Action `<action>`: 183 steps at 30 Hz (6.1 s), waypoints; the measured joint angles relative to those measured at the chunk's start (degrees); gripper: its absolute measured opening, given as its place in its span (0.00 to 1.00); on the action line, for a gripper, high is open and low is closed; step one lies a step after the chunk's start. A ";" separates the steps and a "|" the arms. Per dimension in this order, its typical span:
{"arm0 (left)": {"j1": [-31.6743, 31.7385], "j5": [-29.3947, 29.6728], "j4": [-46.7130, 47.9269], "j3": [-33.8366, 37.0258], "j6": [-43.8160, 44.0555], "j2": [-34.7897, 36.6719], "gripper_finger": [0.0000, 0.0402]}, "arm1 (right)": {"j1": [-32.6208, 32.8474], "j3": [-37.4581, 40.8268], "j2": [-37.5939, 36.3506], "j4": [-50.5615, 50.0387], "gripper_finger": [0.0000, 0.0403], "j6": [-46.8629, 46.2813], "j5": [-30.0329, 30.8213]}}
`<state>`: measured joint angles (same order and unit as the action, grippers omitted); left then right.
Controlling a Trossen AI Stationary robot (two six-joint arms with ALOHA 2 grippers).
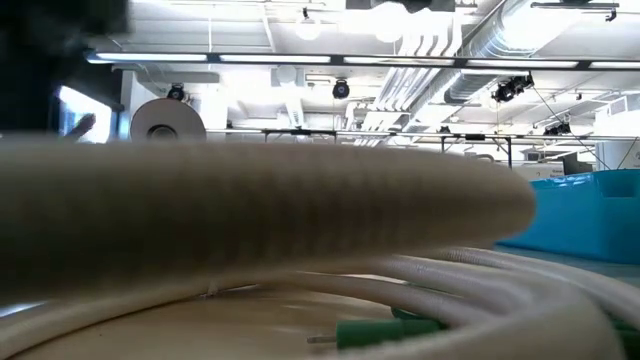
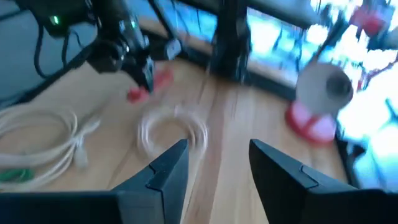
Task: Pick & Place USB Port
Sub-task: Put the red charger cable into the blue bin
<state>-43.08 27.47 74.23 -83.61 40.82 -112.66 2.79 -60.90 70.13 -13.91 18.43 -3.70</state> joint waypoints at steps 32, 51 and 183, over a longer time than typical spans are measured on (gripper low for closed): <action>0.35 58.43 14.50 -24.44 -10.41 2.89 0.05 | 9.81 -0.09 6.16 11.34 0.40 33.04 -1.11; 0.34 55.30 13.99 -24.44 -11.04 2.89 0.05 | 11.41 -0.09 14.71 32.17 0.40 47.81 16.80; 8.55 43.77 -1.05 -24.41 -37.95 2.86 0.46 | 13.17 -0.09 13.39 19.46 0.05 43.14 69.28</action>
<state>-34.52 71.24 73.18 -108.03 2.87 -109.80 15.96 -60.99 83.52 5.55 61.57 65.58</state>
